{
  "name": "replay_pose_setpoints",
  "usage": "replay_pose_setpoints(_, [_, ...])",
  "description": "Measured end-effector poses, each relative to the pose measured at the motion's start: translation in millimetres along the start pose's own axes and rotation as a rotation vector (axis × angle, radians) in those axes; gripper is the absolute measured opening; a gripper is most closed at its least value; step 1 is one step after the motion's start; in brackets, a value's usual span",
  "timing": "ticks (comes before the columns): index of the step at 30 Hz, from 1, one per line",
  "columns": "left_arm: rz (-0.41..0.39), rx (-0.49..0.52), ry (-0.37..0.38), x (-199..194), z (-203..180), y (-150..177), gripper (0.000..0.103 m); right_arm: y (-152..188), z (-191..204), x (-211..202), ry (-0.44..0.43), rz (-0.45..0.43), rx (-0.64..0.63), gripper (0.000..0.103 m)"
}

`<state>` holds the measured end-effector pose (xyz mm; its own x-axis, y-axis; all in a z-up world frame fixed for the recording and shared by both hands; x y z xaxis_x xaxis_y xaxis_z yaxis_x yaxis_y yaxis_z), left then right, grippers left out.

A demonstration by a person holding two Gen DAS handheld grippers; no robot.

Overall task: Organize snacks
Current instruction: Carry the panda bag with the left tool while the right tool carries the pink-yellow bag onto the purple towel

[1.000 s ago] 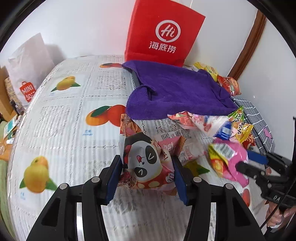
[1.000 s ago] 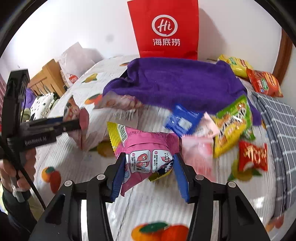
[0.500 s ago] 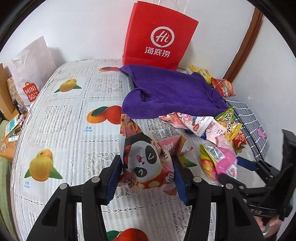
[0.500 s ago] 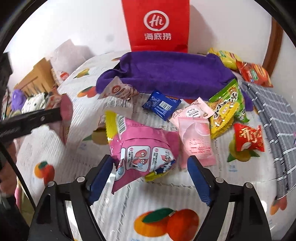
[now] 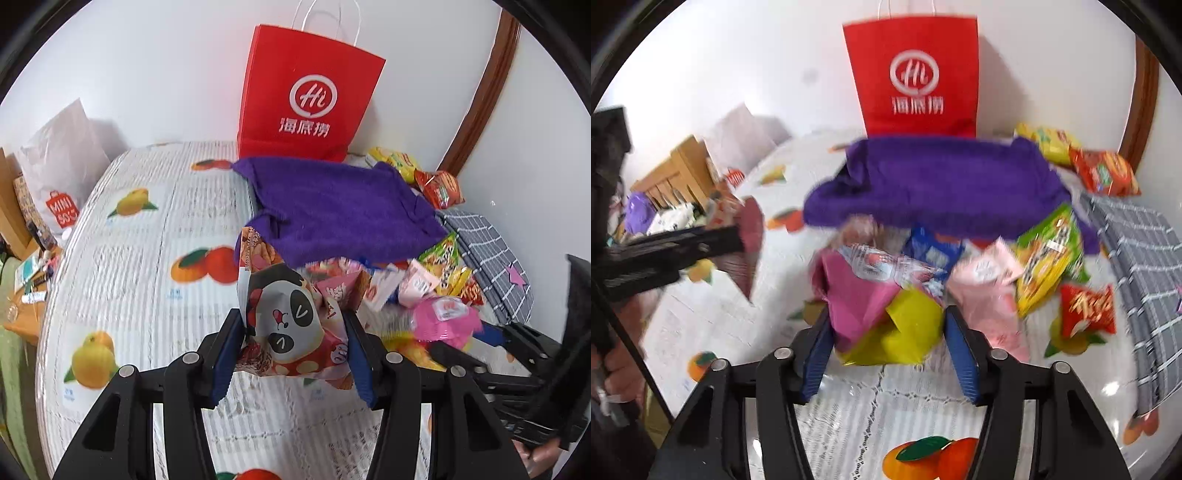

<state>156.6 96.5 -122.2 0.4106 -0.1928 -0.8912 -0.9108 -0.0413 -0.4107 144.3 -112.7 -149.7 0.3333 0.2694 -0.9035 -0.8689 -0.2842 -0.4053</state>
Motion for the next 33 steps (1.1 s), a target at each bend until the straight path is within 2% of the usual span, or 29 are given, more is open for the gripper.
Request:
replay_pose_setpoints(3, [-0.011,0.006,0.006,-4.3,-3.0,-15.0,0.051,-10.6,-4.5,-17.2,-0.018,-0.043,0.002,0.053])
replay_pose_setpoints(6, [-0.02,0.015,-0.001,-6.6,-6.3,-27.6,0.051,-19.5,-8.1,-19.2,0.002,-0.047,-0.003,0.05])
replay_pose_setpoints(9, [-0.024,0.019,0.006,-8.0,-8.2,-38.3,0.051,-25.7,-15.7,-25.6,-0.014,-0.057,0.013,0.05])
replay_pose_setpoints(15, [-0.013,0.009,0.018,-3.1,-10.4,-60.7,0.051,-50.1,-32.5,-42.0,-0.016,-0.116,0.046,0.049])
replay_pose_setpoints(33, [-0.033,-0.009,-0.014,11.2,-22.6,-136.3,0.051,-144.3,-82.4,-38.3,0.039,-0.183,0.12,0.049])
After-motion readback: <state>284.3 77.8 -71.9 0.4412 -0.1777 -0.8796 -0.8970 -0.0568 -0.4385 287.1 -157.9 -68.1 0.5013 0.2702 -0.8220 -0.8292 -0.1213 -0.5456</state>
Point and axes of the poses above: each gripper's, at about its wrist camera, not at the fingertips, and x roughly the way its jaws point, z to its left, y to its underside, the point moved 2 cm from there along x, roughly the way its jaws point, and after that the axes turned 13 degrees about z, right-handed, at the moved point
